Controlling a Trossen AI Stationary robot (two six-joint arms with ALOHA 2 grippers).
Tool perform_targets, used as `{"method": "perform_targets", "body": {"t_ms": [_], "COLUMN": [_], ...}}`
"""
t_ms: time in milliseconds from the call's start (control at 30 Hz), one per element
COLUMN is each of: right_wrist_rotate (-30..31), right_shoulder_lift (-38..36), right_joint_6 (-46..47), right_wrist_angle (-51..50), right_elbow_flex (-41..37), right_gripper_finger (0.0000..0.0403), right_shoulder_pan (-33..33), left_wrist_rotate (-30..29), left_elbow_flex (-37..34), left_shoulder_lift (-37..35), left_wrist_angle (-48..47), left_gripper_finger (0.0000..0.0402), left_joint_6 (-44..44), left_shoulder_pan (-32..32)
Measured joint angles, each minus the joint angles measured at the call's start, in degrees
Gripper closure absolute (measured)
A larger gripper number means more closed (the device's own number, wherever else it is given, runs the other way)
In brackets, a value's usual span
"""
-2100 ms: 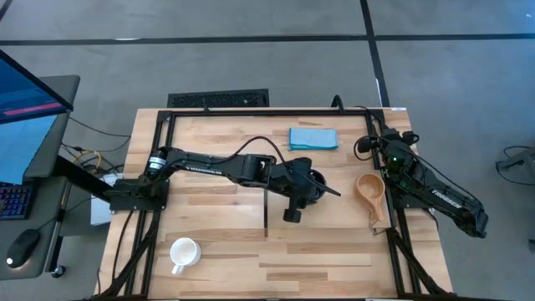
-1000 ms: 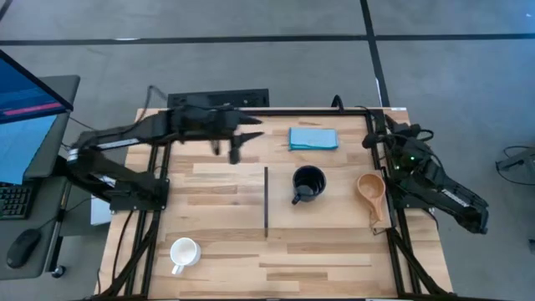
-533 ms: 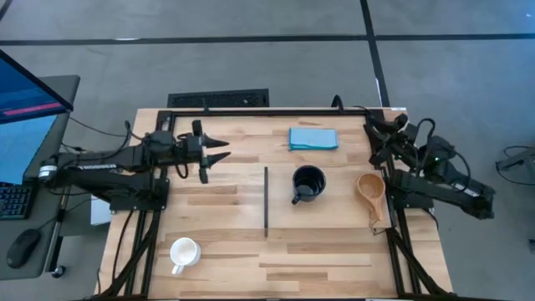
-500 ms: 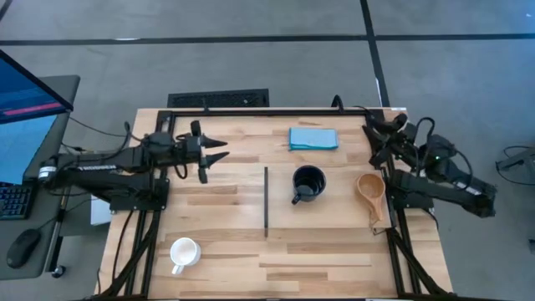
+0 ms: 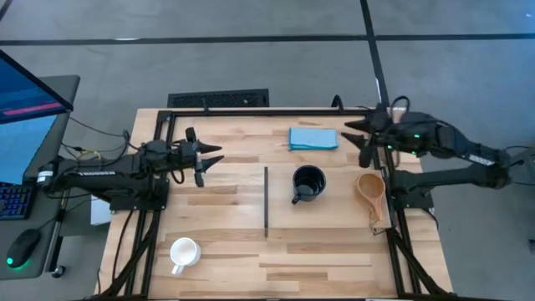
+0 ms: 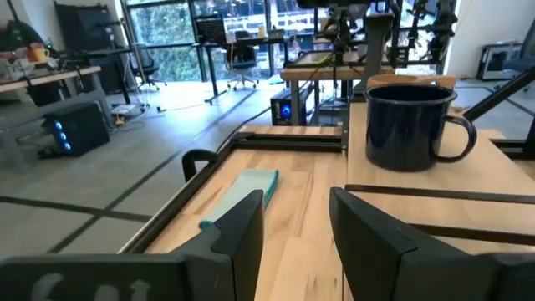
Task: Stack small to large cups/mugs on shelf
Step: Put the black mug on the shelf
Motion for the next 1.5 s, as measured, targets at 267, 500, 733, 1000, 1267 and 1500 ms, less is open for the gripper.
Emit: {"method": "perform_targets", "body": {"t_ms": [267, 500, 733, 1000, 1267, 1500], "right_wrist_rotate": [-0.38, -0.61, -2.23, -2.06, -2.08, -2.42], "right_shoulder_lift": [11.8, 15.85, 16.9, 19.34, 21.19, 23.11], "right_joint_6": [1.76, 6.05, 9.01, 8.53, 9.31, 10.32], "right_wrist_angle": [-10.41, -10.49, -10.45, -9.17, -10.48, -10.92], "right_elbow_flex": [10.68, 14.66, 15.1, 15.1, 15.08, 15.13], "right_gripper_finger": [0.0221, 0.0221, 0.0218, 0.0177, 0.0159, 0.0159], "right_shoulder_pan": [3.63, 8.37, 12.31, 15.23, 15.27, 16.7], "left_wrist_rotate": [-0.03, 0.12, 0.32, 0.36, 0.38, 0.36], "left_elbow_flex": [-3.34, -3.4, -3.4, -3.4, -3.4, -3.4], "left_shoulder_lift": [-0.45, -0.43, -0.43, -0.41, -0.39, -0.39], "left_wrist_angle": [1.9, 1.37, -1.05, -1.47, -1.8, -3.45], "left_gripper_finger": [0.0271, 0.0271, 0.0271, 0.0271, 0.0271, 0.0271], "left_joint_6": [-1.08, -0.18, -0.06, -0.97, -0.89, -0.71], "left_shoulder_pan": [0.02, 0.01, 0.0, 0.02, 0.02, 0.01]}}
